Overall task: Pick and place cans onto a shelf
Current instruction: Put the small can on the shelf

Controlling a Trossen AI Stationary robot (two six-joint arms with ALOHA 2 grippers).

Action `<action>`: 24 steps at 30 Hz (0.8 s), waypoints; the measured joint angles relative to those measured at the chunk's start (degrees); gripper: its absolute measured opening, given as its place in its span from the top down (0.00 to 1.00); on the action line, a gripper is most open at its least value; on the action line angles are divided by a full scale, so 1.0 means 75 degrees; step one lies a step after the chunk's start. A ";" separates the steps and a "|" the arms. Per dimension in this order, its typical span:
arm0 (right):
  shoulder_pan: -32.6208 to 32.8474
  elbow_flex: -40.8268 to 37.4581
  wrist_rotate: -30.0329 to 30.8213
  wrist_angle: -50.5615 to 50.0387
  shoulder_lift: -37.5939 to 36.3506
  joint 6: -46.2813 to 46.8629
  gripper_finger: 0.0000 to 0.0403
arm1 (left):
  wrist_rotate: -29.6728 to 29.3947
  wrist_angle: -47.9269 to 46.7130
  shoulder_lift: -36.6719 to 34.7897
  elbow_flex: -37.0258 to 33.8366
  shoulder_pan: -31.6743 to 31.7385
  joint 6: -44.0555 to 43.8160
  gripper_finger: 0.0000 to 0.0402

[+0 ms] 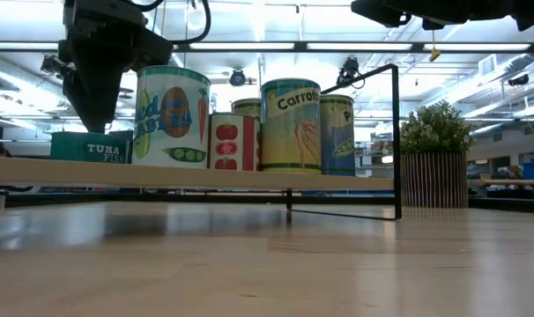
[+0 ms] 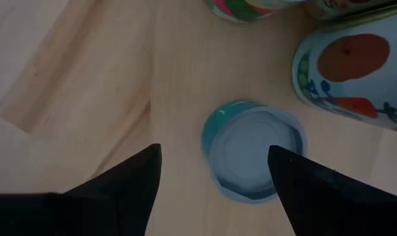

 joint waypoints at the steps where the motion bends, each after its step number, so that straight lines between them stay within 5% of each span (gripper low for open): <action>1: 0.0000 0.0000 0.0000 0.0000 0.0000 0.0000 0.12 | 0.0028 0.0017 0.0002 -0.0003 -0.0020 -0.0048 0.29; 24: -0.0003 0.0000 0.0003 -0.0009 0.0000 0.0001 0.12 | 0.1511 0.1408 0.0758 -0.0014 -0.0348 -0.0637 0.29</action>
